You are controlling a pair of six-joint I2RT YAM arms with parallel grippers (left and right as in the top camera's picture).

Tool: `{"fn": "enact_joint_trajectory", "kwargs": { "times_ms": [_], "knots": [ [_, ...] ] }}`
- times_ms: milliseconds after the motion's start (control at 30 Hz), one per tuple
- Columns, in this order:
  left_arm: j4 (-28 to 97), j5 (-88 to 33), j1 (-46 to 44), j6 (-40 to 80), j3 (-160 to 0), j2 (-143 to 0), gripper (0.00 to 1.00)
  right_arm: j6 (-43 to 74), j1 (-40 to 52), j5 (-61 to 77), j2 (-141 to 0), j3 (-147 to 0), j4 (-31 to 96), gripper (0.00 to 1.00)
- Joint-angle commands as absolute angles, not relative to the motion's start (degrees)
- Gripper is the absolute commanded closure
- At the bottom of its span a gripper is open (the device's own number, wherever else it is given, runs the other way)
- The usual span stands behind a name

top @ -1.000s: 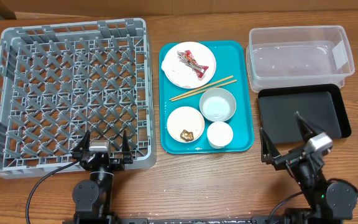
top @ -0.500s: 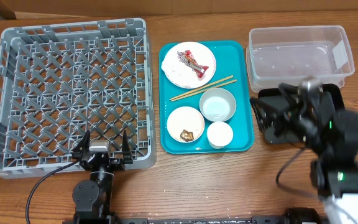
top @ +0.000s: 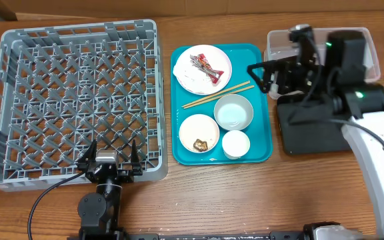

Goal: Sort waste into correct bins and load items into the dishwasher
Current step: 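Reach the right gripper to the white plate and grasp tissue and wrapper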

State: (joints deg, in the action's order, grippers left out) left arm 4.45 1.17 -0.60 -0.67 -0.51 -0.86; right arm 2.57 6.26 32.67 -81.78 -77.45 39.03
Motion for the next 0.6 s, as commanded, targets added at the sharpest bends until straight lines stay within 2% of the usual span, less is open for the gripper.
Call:
{"fn": "enact_joint_trajectory", "kwargs": {
  "times_ms": [0, 200, 300, 467, 567],
  "knots": [
    [4.3, 1.6, -0.3, -2.0, -0.3, -0.3, 0.00, -1.4, 9.8, 25.3, -86.6, -83.2, 42.9, 0.00],
    [4.3, 1.6, -0.3, -1.9, -0.3, -0.3, 0.00, -2.8, 12.4, 18.3, -91.7, -85.6, 45.9, 0.00],
    [4.3, 1.6, -0.3, -2.0, -0.3, -0.3, 0.00, -6.5, 13.1, 18.0, -93.1, -85.6, 46.7, 0.00],
    [4.3, 1.6, -0.3, -2.0, -0.3, -0.3, 0.00, -6.4, 13.5, 18.0, -93.6, -85.6, 45.5, 0.00],
    [4.3, 1.6, -0.3, -1.9, -0.3, -0.3, 0.00, -0.8, 13.5, 19.6, -93.6, -85.6, 42.5, 0.00]
  ]
}}
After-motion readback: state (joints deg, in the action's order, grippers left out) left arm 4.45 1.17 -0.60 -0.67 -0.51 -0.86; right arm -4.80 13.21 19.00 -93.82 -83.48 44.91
